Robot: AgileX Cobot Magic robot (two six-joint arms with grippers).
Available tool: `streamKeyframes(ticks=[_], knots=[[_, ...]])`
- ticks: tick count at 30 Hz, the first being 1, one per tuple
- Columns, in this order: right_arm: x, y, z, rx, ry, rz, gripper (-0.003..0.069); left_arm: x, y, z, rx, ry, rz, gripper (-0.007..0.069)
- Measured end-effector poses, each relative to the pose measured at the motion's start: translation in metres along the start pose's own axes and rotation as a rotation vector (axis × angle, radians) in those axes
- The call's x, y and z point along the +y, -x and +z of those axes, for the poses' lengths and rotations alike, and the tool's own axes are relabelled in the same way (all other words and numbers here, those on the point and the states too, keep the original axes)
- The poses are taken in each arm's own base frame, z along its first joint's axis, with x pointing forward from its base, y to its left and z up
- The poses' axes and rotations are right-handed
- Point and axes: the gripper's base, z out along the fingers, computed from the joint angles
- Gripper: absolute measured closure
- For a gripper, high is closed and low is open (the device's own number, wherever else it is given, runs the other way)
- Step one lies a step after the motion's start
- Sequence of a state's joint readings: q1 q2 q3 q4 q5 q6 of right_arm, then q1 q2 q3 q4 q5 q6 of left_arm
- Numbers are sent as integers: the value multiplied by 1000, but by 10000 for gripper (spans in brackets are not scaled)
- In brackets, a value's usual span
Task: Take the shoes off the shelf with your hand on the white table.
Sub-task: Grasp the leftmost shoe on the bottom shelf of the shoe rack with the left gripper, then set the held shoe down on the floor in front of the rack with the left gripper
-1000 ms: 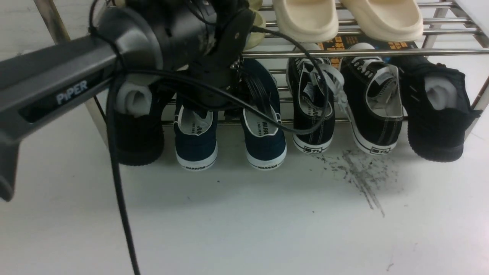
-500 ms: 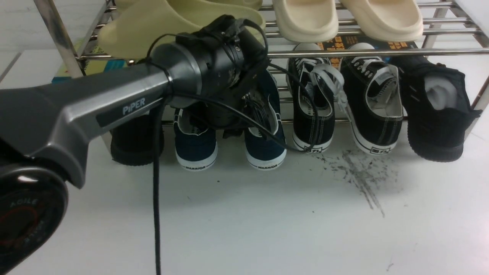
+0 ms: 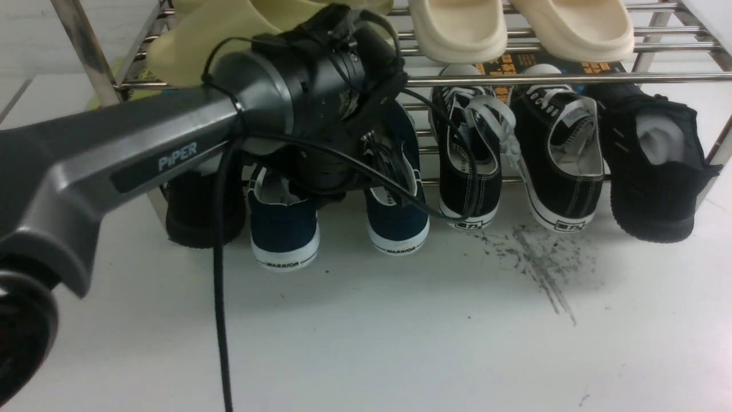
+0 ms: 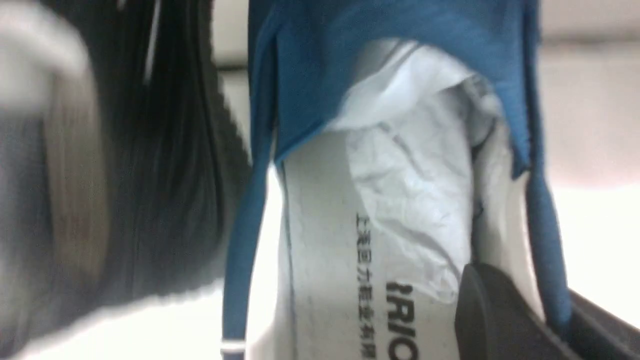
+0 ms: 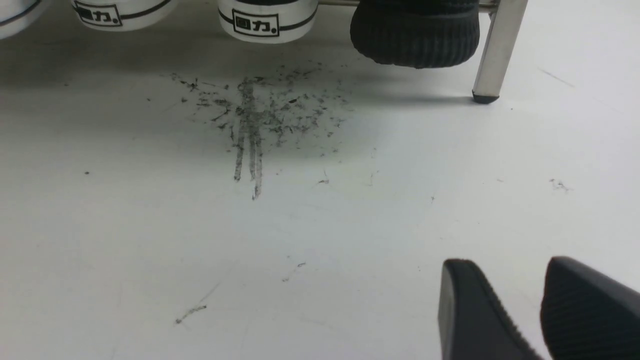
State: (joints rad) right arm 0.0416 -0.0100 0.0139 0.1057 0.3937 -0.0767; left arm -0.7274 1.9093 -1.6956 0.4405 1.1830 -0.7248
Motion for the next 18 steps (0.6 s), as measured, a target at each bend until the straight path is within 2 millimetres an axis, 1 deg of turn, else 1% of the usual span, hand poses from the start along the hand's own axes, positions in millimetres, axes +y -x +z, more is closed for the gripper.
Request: streamKeyframes(ticks=[1,2,5,6,7,8,11,13,14,17,18], knots=[[0,0,0,0,0,0,419,-2,-4,-10,7,-14,2,595],[0,0,0,0,0,0,419,-5,-9,-26,0,-38,9,595],[0,0,0,0,0,0,419,-14,-21,-55,-21,-99,41,595],[0,0,0,0,0,0,419,-15,-25,-64,-31,-115,50,595],[0,0,0,0,0,0,419,-16,-26,-64,-30,-116,55,595],[0,0,0,0,0,0,419,-18,-36,-78,-42,-141,79,595],[0,0,0,0,0,0,419,-19,-54,-88,-32,-164,105,595],[0,0,0,0,0,0,419,-17,-61,-92,-28,-171,107,595],[0,0,0,0,0,0,419,-12,-72,-94,-9,-173,100,595],[0,0,0,0,0,0,419,-3,-85,-91,18,-158,82,595],[0,0,0,0,0,0,419,4,-92,-91,29,-148,60,595]])
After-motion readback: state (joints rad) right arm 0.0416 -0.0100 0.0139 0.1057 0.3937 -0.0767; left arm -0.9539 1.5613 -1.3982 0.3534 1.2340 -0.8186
